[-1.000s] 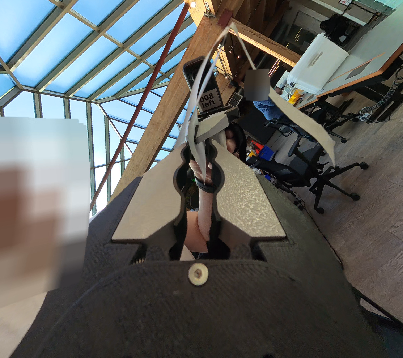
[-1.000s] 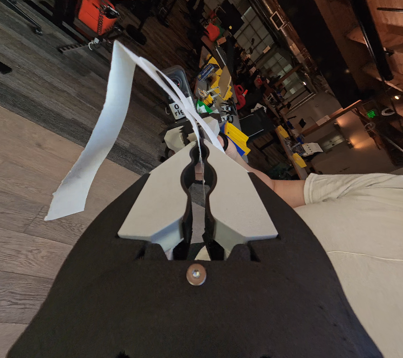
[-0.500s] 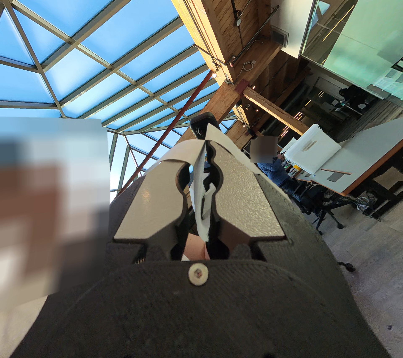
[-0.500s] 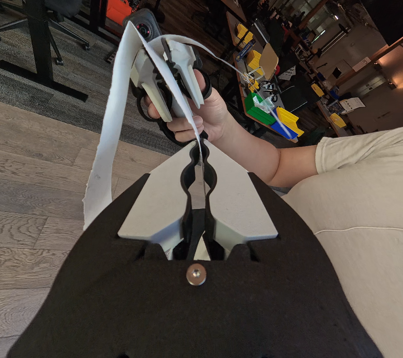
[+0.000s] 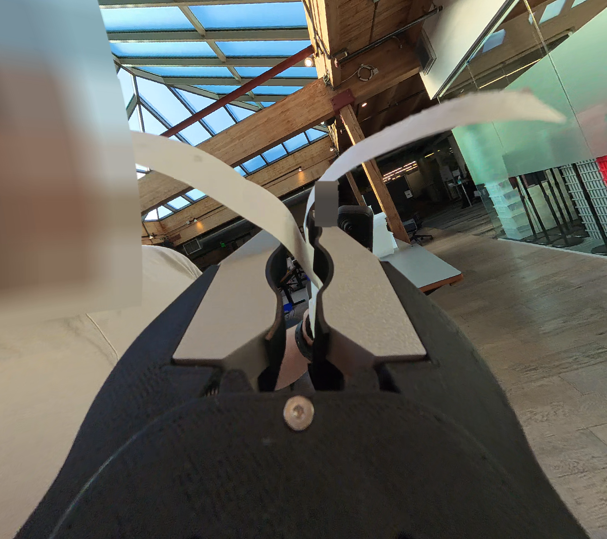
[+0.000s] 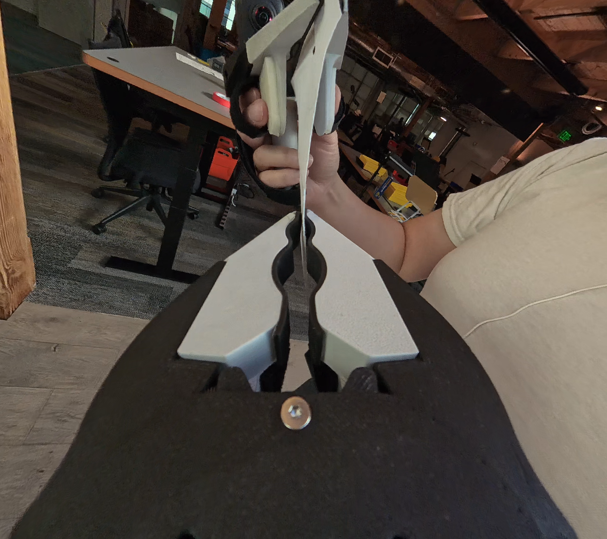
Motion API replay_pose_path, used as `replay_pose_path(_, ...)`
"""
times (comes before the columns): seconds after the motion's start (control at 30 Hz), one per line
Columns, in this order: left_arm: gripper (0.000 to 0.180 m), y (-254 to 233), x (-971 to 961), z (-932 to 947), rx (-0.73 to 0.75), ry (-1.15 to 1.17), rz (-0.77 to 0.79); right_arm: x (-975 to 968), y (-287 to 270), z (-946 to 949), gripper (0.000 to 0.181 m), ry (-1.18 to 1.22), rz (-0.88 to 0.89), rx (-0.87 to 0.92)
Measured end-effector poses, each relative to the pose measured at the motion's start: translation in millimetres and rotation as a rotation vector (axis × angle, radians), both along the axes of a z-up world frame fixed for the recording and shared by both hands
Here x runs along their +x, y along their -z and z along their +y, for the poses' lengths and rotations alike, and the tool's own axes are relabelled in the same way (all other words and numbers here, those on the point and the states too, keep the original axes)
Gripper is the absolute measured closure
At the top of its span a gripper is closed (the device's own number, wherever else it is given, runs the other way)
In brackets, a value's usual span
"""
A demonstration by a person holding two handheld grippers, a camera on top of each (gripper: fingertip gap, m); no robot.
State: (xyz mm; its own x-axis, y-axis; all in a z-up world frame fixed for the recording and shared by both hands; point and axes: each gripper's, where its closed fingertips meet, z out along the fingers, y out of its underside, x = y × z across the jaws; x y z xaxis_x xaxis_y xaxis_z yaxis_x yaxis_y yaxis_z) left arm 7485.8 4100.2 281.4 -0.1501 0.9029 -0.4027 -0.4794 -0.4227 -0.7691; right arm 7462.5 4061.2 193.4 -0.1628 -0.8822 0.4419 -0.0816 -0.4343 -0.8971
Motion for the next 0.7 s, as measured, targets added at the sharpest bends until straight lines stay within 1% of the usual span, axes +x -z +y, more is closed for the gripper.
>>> replay_pose_path(0.07,0.172,-1.1,-2.1,70.1,0.003,-0.039,-0.065,3.5,-10.6,69.8,0.181,-0.036,-0.039,-0.002)
replay_pose_path(0.1,0.167,0.4,-4.3,105.1,0.006,-0.059,-0.098,3.9,-12.8,106.0,0.181,-0.061,-0.052,0.015)
replay_pose_path(0.17,0.168,4.8,-7.2,176.0,0.042,-0.072,-0.145,4.9,-16.2,178.0,0.181,-0.102,-0.086,0.050)
replay_pose_path(0.27,0.172,9.8,-6.7,289.2,0.086,-0.067,-0.151,7.0,-7.5,283.1,0.181,-0.076,-0.086,0.082)
replay_pose_path(0.3,0.171,8.9,-4.7,325.0,0.103,-0.074,-0.131,7.8,-2.9,322.3,0.181,-0.071,-0.080,0.091)
replay_pose_path(0.37,0.171,12.9,-2.8,404.6,0.107,-0.051,-0.142,10.4,0.2,397.5,0.181,-0.042,-0.088,0.098)
replay_pose_path(0.4,0.171,13.5,-1.4,443.8,0.103,-0.043,-0.145,13.0,0.8,436.5,0.181,-0.026,-0.073,0.072)
replay_pose_path(0.53,0.169,2.1,14.6,587.1,0.005,-0.100,-0.088,32.8,-5.1,583.1,0.181,0.048,-0.016,-0.016)
replay_pose_path(0.63,0.166,19.3,26.0,697.3,-0.064,-0.070,-0.147,50.3,-7.4,683.4,0.181,0.077,0.000,-0.024)
replay_pose_path(0.7,0.173,31.3,38.5,767.0,-0.070,-0.065,-0.131,63.3,1.3,756.7,0.181,0.052,0.001,-0.005)
